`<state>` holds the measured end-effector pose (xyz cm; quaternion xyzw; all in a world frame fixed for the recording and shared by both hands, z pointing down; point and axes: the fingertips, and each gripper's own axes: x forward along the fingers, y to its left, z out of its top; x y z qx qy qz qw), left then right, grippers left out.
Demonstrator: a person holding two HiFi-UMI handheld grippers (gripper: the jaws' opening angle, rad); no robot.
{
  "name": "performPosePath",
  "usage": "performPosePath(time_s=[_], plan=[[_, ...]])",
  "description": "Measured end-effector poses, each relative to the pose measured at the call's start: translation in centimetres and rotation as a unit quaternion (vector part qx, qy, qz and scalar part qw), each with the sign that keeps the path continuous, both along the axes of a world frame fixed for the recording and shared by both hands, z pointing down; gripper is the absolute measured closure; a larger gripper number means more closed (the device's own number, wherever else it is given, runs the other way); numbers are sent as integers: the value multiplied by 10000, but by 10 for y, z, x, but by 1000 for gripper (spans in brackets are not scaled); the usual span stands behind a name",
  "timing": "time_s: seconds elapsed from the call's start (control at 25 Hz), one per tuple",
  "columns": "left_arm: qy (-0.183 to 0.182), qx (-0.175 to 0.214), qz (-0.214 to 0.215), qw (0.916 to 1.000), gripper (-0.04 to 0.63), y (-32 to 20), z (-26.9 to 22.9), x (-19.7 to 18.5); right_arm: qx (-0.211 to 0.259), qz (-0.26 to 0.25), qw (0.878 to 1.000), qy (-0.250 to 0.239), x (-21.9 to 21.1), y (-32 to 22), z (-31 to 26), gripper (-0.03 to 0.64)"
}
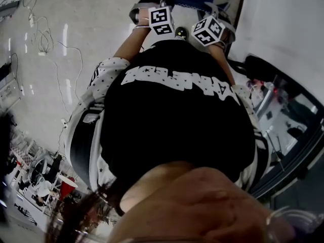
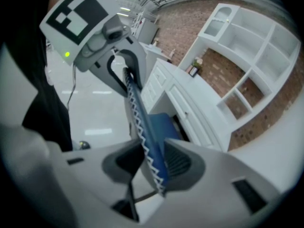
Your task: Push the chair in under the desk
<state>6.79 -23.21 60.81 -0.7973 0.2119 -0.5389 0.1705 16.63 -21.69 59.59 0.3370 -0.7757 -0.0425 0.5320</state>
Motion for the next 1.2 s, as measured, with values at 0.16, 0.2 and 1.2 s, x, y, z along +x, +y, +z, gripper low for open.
performPosePath(time_s=[0.16,0.2,1.2], plan=[[-14,107,-61,9999,456,-9,-1,-1,116,-63,9999,39,1,-11,-2,471],[-20,113,-70,9999,456,-10,-1,0,121,-73,9999,42,2,-12,-2,471],[-98,242,-219,9994,449,-57,-4,-12,142,-406,9991,-2,-11,-54,-5,487]])
